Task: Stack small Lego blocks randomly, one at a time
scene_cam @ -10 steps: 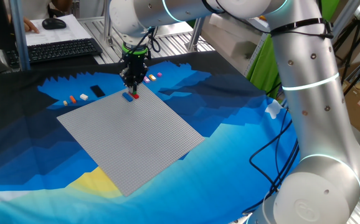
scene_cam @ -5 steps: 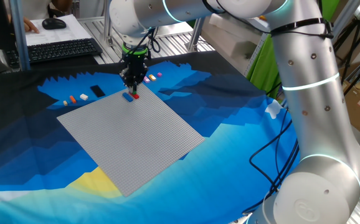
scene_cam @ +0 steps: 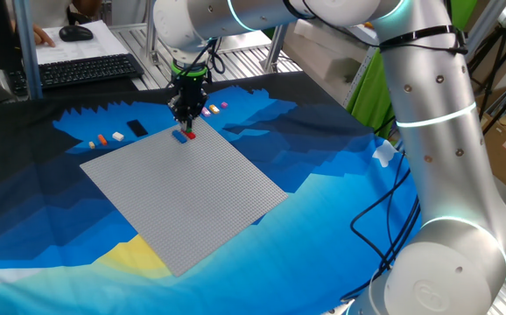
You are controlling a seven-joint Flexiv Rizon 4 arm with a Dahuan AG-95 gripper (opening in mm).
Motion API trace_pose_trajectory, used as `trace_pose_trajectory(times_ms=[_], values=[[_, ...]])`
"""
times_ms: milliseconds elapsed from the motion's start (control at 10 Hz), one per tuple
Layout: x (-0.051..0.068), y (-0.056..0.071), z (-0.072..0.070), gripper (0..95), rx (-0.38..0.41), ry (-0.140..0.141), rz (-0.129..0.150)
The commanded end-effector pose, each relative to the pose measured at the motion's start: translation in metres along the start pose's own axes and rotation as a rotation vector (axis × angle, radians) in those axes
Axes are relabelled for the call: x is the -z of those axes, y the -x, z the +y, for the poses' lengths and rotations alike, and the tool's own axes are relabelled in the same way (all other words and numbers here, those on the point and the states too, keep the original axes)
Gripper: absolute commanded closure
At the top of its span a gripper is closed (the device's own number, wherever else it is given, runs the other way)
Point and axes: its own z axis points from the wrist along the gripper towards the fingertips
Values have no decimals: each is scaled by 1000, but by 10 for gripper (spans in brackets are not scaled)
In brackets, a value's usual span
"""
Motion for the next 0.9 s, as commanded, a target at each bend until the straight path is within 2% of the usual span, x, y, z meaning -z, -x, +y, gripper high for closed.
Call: trace_pose_trajectory(times_ms=[100, 400, 500, 900], values=[[-6, 0, 0, 950, 1, -4, -7], [-6, 0, 0, 950, -1, -3, -9], [-6, 0, 0, 760, -1, -3, -9], [-10, 1, 0, 760, 0, -3, -24]])
